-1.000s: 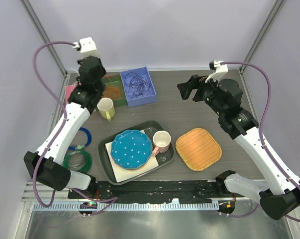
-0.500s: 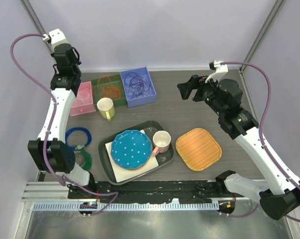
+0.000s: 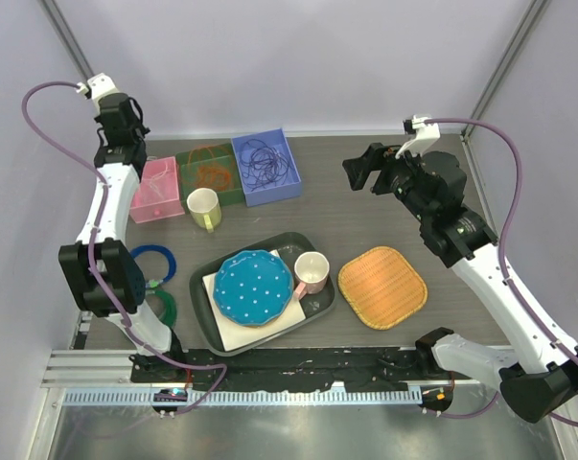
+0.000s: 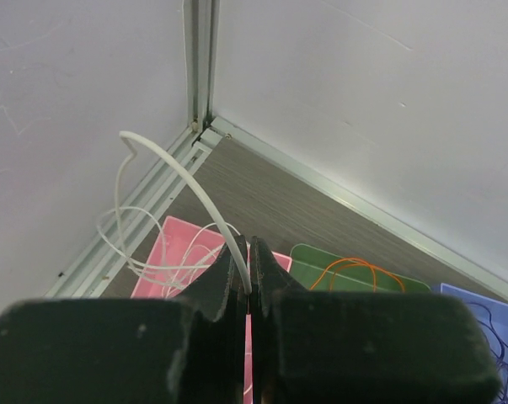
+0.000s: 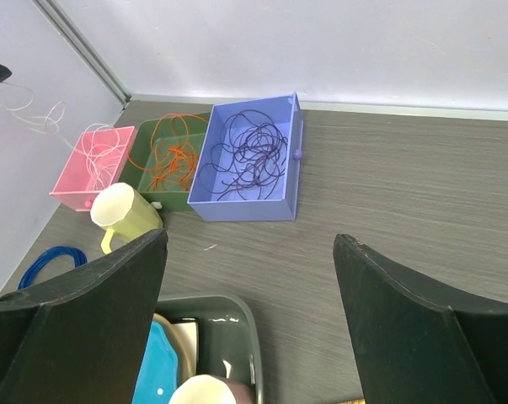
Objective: Untangle the cables
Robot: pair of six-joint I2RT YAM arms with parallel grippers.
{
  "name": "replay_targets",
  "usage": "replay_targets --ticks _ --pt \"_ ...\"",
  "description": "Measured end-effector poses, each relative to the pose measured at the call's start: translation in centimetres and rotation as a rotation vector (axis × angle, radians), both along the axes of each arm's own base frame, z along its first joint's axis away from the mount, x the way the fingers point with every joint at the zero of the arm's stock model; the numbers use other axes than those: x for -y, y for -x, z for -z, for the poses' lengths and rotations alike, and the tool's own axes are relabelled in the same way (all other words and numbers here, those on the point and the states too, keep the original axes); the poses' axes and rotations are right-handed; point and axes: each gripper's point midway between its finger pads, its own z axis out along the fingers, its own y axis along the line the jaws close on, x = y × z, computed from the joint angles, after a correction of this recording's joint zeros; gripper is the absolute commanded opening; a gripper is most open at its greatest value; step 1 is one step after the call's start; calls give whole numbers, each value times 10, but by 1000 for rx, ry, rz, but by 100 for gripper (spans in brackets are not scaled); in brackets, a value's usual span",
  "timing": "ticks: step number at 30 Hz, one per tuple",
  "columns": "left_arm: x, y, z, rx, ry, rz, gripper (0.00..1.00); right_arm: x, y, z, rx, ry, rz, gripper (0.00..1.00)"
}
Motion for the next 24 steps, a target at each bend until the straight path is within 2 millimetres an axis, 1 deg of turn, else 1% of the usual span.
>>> replay_targets --ticks 4,7,9,12,15,18,21,24 --pt "-2 -2 6 14 14 -3 0 -1 -3 4 -10 5 3 86" --pt "-3 -3 21 12 31 -6 0 -2 -6 8 -21 11 3 85" --pt "-5 -3 38 -8 54 -11 0 -3 -7 10 -26 13 3 85" --pt "-11 -11 68 -47 91 -24 0 -3 -8 12 -29 15 3 85" --pt "-15 -18 108 -113 131 -36 0 -3 -8 12 -28 18 2 85" --pt "-13 -21 150 -192 179 -40 0 -3 -8 12 -26 21 2 85" --pt "-7 -21 181 -253 225 -36 0 -3 -8 12 -24 25 2 86" --pt "-1 -20 203 -294 271 -29 0 -3 -8 12 -23 28 1 85"
